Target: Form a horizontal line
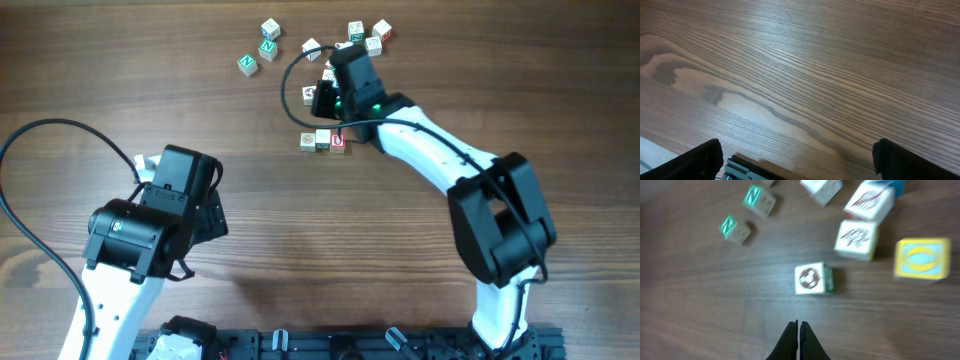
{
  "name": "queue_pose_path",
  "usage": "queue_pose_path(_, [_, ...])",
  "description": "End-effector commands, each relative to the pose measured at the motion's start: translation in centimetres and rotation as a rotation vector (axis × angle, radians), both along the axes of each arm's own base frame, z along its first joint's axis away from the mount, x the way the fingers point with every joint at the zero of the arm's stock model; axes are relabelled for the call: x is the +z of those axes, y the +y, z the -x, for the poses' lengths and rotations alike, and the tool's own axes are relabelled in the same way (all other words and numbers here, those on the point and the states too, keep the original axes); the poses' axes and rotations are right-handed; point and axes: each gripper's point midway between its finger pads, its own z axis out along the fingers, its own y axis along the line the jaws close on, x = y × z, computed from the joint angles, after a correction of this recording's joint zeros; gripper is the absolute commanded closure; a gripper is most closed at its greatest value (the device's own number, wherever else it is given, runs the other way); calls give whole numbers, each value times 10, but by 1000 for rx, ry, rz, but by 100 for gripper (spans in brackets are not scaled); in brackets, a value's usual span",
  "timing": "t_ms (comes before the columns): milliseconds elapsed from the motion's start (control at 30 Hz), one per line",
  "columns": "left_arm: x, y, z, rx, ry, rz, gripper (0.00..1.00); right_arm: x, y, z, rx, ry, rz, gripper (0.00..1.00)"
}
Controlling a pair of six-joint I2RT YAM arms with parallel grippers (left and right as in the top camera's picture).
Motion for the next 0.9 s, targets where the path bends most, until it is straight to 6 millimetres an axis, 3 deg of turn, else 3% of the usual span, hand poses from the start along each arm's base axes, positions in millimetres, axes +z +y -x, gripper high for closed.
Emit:
queue_pose_path(0, [0,1,1,20,-8,4,0,-19,8,4,16,44,6,95])
queue_pose_path(300, [0,2,1,20,-9,4,0,-50,0,11,1,106,70,95])
queue_pose_path(867, [0,1,1,20,-8,4,0,-61,-3,28,18,179,106,95])
